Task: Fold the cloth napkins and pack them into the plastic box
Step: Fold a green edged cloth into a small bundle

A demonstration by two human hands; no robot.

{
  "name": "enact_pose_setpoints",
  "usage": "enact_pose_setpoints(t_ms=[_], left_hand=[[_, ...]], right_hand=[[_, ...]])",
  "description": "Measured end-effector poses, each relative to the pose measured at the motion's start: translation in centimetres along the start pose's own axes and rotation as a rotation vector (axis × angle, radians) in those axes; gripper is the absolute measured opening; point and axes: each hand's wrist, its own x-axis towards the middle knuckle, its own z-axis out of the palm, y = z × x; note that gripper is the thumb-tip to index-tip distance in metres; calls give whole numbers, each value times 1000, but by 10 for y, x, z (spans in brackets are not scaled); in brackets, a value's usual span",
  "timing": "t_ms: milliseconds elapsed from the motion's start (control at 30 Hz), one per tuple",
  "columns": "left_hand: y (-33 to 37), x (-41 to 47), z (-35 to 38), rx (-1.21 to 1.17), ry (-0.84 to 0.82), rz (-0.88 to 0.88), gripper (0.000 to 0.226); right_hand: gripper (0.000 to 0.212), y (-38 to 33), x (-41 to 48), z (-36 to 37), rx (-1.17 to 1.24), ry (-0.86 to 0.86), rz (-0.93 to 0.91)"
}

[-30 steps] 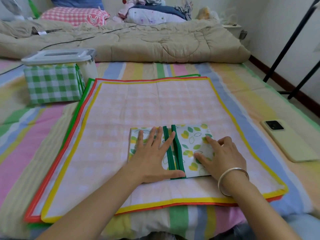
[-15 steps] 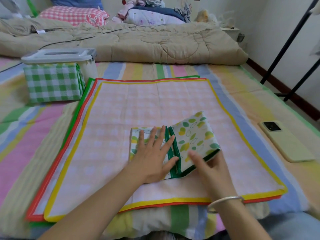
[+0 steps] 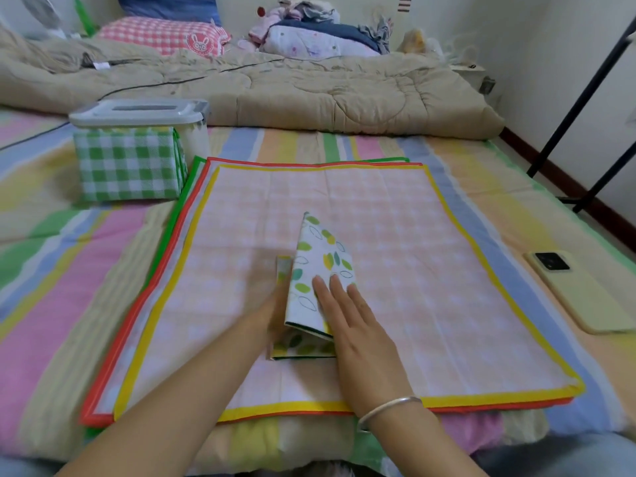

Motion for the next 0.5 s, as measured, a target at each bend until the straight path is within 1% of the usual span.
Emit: enact_pose_setpoints(t_ms=[67,133,167,200,267,333,367,433,467,500], left_hand=[[14,7,-12,-111,23,20,41],[27,9,-25,-190,40,146,41],[29,8,-33,-181,101,228,44],[32,3,-38,-72,150,309,47],[34,-1,-47,282,218,455,48],[25,1,-52,683,208,593,48],[21,4,-53,897,179,638,55],[12,10,-53,1297,97,668,73],[8,13,-53,1426,76,663,80],[5,16,-53,1498,73,649,84]], right_hand=[[75,0,1,5,-78,4,-37],[71,1,0,10,-131,-29,-82],[69,2,0,13,-143,-49,-103],[68,3,-1,14,-146,-77,-119],[69,5,0,13,-155,-120,-138],[69,8,1,11,-176,-122,-151],[68,10,1,11,-183,-116,-163],[68,11,0,10,-160,-119,-163],[67,12,-1,10,-143,-116,-153],[66,14,-2,10,-119,-105,-138]])
